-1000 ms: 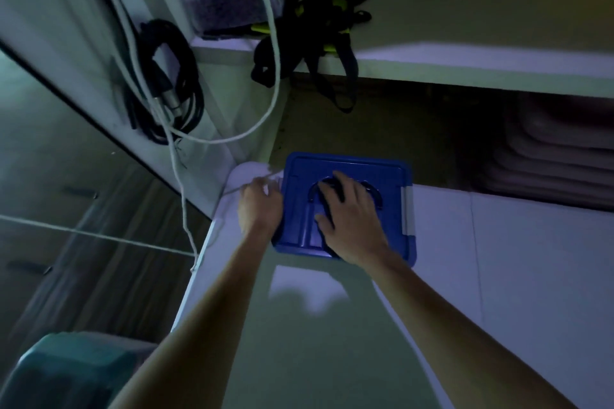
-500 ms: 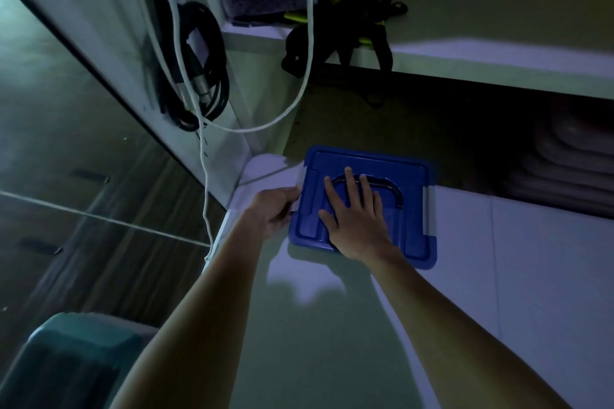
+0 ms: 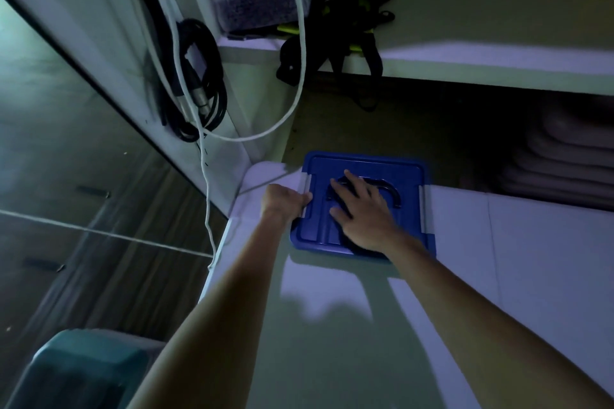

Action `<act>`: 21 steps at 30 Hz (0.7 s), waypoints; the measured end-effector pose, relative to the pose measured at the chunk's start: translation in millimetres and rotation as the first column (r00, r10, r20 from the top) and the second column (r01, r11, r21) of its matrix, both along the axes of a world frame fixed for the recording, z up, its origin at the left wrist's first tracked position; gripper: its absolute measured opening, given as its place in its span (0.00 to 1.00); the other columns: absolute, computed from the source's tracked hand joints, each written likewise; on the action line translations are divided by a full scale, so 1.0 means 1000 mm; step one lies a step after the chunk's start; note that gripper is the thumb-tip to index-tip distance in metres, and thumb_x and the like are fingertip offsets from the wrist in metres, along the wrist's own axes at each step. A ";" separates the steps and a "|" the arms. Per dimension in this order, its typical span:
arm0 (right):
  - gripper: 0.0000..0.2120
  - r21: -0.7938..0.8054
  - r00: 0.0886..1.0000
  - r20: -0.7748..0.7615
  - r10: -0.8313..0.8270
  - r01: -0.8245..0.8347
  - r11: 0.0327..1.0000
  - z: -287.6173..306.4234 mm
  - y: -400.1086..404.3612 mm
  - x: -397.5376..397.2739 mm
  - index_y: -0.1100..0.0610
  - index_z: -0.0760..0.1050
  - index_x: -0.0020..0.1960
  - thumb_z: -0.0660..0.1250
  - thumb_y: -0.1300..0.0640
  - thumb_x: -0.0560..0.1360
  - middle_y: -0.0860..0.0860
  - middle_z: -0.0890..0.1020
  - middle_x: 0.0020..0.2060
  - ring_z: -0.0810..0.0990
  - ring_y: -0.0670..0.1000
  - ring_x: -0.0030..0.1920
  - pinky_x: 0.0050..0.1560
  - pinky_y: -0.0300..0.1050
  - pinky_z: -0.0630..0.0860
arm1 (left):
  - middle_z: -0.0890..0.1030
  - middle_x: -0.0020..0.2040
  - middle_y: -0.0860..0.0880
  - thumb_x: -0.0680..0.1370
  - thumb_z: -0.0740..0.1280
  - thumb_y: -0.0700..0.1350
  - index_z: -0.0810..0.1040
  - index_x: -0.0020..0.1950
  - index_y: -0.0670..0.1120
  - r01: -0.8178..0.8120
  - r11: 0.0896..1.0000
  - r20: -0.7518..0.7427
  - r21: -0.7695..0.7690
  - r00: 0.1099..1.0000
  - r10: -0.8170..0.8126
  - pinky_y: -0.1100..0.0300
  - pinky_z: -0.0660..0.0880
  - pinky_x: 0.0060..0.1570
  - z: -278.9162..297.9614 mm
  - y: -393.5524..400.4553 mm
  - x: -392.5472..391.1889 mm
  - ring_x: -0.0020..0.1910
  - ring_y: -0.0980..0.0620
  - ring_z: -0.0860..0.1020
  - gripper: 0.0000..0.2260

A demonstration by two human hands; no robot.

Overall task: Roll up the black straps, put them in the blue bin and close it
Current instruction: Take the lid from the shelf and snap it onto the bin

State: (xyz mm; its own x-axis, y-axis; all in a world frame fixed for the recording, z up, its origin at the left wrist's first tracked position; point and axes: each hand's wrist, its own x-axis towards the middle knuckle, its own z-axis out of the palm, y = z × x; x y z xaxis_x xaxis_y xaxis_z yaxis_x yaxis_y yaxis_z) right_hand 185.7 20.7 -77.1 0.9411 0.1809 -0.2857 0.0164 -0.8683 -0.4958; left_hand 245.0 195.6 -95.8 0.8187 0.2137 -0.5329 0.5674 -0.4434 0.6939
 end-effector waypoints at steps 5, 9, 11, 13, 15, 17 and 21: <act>0.20 0.058 0.766 0.237 -0.598 0.603 0.795 0.004 -0.065 -0.032 0.63 0.66 0.69 0.58 0.55 0.81 0.64 0.66 0.66 0.64 0.64 0.66 0.65 0.55 0.64 | 0.80 0.36 0.40 0.74 0.75 0.51 0.74 0.31 0.41 0.039 0.997 0.032 0.062 0.999 -0.041 0.45 0.80 0.52 0.003 0.000 -0.005 0.39 0.43 0.79 0.18; 0.17 0.205 0.700 -0.149 -0.698 0.713 0.671 -0.008 -0.098 -0.046 0.66 0.73 0.54 0.53 0.54 0.83 0.65 0.79 0.54 0.77 0.59 0.51 0.50 0.46 0.69 | 0.71 0.30 0.46 0.75 0.72 0.44 0.66 0.27 0.45 0.041 0.994 0.065 0.101 0.997 -0.048 0.54 0.70 0.39 0.007 -0.012 -0.013 0.35 0.47 0.72 0.20; 0.15 0.234 0.675 -0.150 -0.722 0.734 0.638 -0.010 -0.113 -0.052 0.65 0.74 0.49 0.55 0.55 0.83 0.63 0.80 0.49 0.76 0.57 0.46 0.46 0.45 0.70 | 0.68 0.27 0.47 0.75 0.70 0.41 0.64 0.26 0.46 0.053 0.993 0.082 0.109 0.995 -0.062 0.56 0.67 0.38 0.009 -0.027 -0.017 0.31 0.48 0.69 0.21; 0.14 0.258 0.635 -0.140 -0.760 0.764 0.591 -0.009 -0.134 -0.064 0.65 0.74 0.46 0.56 0.56 0.82 0.61 0.80 0.45 0.77 0.58 0.45 0.45 0.46 0.71 | 0.68 0.26 0.47 0.75 0.70 0.41 0.65 0.26 0.46 0.096 0.988 0.096 0.120 0.990 -0.108 0.57 0.67 0.39 0.011 -0.051 -0.021 0.30 0.48 0.68 0.21; 0.14 0.274 0.596 -0.125 -0.793 0.789 0.549 -0.008 -0.162 -0.078 0.62 0.72 0.41 0.57 0.57 0.82 0.58 0.78 0.39 0.77 0.58 0.43 0.41 0.45 0.71 | 0.72 0.29 0.46 0.76 0.70 0.42 0.69 0.28 0.45 0.156 0.982 0.119 0.108 0.978 -0.169 0.57 0.69 0.40 0.016 -0.083 -0.026 0.32 0.48 0.70 0.18; 0.11 0.300 0.564 -0.122 -0.817 0.805 0.511 -0.002 -0.191 -0.093 0.61 0.72 0.43 0.57 0.59 0.81 0.55 0.77 0.38 0.77 0.57 0.42 0.35 0.43 0.69 | 0.76 0.32 0.44 0.76 0.70 0.43 0.73 0.30 0.45 0.217 0.972 0.130 0.089 0.965 -0.228 0.57 0.72 0.41 0.019 -0.118 -0.032 0.34 0.47 0.74 0.15; 0.12 0.325 0.532 -0.075 -0.843 0.813 0.484 0.012 -0.250 -0.112 0.61 0.72 0.62 0.59 0.65 0.79 0.56 0.79 0.47 0.76 0.49 0.37 0.31 0.38 0.67 | 0.81 0.34 0.43 0.75 0.69 0.41 0.80 0.35 0.38 0.274 0.960 0.133 0.064 0.951 -0.281 0.53 0.78 0.41 0.023 -0.188 -0.046 0.35 0.46 0.78 0.10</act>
